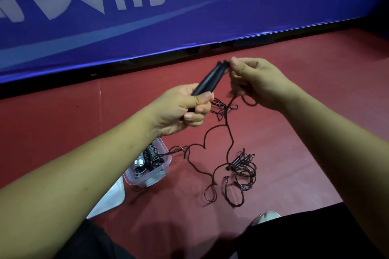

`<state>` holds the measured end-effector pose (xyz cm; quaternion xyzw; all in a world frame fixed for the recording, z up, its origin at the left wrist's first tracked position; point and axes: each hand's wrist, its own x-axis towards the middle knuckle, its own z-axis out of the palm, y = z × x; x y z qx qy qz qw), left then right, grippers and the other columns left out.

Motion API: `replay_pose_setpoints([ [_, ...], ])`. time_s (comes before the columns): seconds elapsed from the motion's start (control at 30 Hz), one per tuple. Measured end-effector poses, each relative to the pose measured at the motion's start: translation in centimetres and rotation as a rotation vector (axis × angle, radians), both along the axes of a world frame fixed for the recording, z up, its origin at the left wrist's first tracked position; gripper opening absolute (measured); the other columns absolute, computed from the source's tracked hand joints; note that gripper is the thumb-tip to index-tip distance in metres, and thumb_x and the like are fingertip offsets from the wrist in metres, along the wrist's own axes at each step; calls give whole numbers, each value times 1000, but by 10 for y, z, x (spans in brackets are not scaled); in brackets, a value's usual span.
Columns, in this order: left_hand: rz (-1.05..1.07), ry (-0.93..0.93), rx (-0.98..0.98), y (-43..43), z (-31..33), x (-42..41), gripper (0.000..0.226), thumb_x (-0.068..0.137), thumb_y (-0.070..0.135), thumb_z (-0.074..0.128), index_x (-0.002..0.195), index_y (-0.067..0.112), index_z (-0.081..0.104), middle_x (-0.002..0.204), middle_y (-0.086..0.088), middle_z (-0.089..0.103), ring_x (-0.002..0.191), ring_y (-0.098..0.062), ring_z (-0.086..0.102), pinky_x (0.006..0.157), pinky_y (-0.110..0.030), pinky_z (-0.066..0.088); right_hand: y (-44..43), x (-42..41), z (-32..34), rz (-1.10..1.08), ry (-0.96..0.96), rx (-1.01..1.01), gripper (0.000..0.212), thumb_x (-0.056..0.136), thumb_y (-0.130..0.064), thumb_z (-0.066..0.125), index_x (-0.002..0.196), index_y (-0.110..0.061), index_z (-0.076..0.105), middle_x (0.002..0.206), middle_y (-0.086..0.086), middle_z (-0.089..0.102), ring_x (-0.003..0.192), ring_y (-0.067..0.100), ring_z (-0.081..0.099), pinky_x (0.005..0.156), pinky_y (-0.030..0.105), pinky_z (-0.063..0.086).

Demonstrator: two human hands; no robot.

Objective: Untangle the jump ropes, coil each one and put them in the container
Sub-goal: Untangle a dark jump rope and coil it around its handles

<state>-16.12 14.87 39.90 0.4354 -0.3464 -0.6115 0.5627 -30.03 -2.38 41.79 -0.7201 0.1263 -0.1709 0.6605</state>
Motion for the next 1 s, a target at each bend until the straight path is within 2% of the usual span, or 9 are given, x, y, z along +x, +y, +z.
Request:
replay_pose_setpoints([
  [0.07,87,2,-37,-3,1,-2,6,98,10,45,93,8,46,57,3,40,36,0,29,45,-20,15,0,2,-3,4,15,57,24,100,-26,52,88,-8,61,59,1,29,49,17,37,70,43,57],
  [0.1,136,-2,-41,-4,1,-2,7,99,9,44,92,8,46,57,3,40,36,-1,28,45,-20,14,0,2,-6,0,43,50,24,102,-24,50,89,-6,57,60,0,29,49,16,36,61,37,54],
  [0.23,344,39,-64,-10,4,9,11,101,6,43,91,9,46,56,3,40,36,-1,28,40,-15,19,-2,0,-9,18,151,40,30,107,-24,41,90,-5,55,59,-4,27,51,12,20,45,22,23],
  [0.33,471,69,-65,-13,7,17,19,102,2,39,86,10,45,57,4,40,37,-2,27,38,-15,20,0,3,-11,19,166,14,33,108,-26,39,88,-5,56,59,-2,26,51,14,22,46,23,26],
  [0.5,723,277,-43,-21,5,27,27,101,-2,32,84,12,47,54,5,41,37,-2,27,38,-15,20,29,13,-21,36,239,41,29,108,-19,36,91,-7,55,58,-2,37,54,22,51,53,26,43],
  [0.6,851,383,-23,-25,4,34,24,99,-4,34,91,11,50,55,4,43,37,-3,31,39,-14,23,46,19,-26,65,241,140,26,108,-17,36,95,-4,54,64,2,36,50,17,35,50,27,35],
  [0.73,938,388,-14,-27,4,47,21,99,-5,40,89,10,51,54,3,45,39,-4,39,39,-15,29,57,19,-28,133,271,230,29,108,-21,37,90,-7,56,60,2,35,54,22,48,58,29,43],
  [0.87,995,391,9,-24,-1,61,16,100,2,48,87,10,52,52,2,50,41,-6,45,40,-17,34,67,22,-26,164,240,358,27,107,-15,35,93,-4,55,61,1,32,46,13,27,47,24,26],
  [1.0,1024,397,52,-20,-4,64,8,97,6,58,89,6,58,58,-2,55,46,-11,54,47,-20,44,71,23,-22,113,213,319,26,106,-12,34,93,-3,55,59,0,29,46,11,21,42,22,19],
])
